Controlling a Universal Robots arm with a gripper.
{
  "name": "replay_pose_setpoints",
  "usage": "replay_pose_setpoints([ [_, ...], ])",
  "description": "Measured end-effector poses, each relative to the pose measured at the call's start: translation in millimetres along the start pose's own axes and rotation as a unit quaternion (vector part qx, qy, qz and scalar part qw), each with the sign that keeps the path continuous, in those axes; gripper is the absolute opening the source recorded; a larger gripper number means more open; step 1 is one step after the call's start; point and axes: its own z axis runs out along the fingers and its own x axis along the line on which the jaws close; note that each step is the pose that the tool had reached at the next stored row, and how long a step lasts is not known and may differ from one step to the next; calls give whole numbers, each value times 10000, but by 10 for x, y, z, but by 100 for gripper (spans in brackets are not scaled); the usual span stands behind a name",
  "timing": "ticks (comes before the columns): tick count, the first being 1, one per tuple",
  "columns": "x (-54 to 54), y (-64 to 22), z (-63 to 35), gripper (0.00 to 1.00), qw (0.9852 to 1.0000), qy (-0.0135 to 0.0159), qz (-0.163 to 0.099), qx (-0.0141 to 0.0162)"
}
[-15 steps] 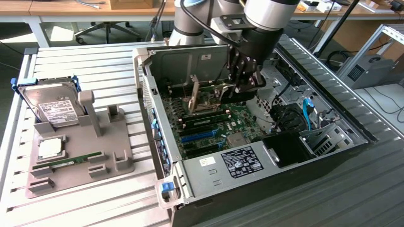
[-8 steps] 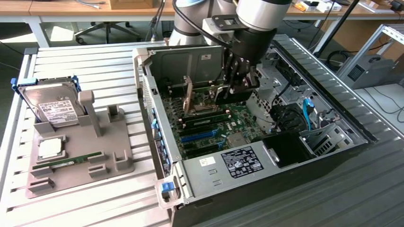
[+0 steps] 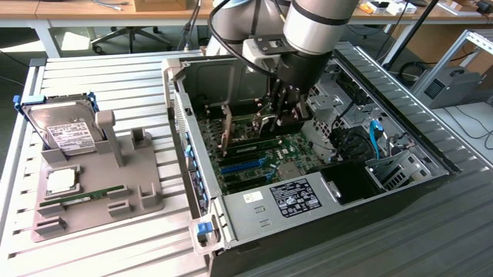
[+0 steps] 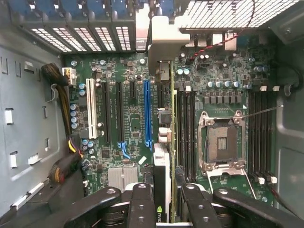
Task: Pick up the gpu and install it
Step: 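Insert the gpu into the slot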
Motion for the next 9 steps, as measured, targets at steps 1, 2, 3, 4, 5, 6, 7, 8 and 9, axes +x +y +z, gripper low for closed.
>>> replay_pose_setpoints([
  [1,3,2,35,27,10000,1,1,0],
  [2,8,3,100,27,10000,0,1,0],
  [3,14,4,164,27,10000,0,1,0],
  [4,17,4,205,27,10000,0,1,0],
  [5,18,4,222,27,10000,2,1,0],
  [6,18,4,222,27,10000,1,1,0],
  [7,18,4,222,27,10000,1,1,0],
  [8,18,5,222,27,10000,1,1,0],
  [9,18,12,224,27,10000,0,1,1],
])
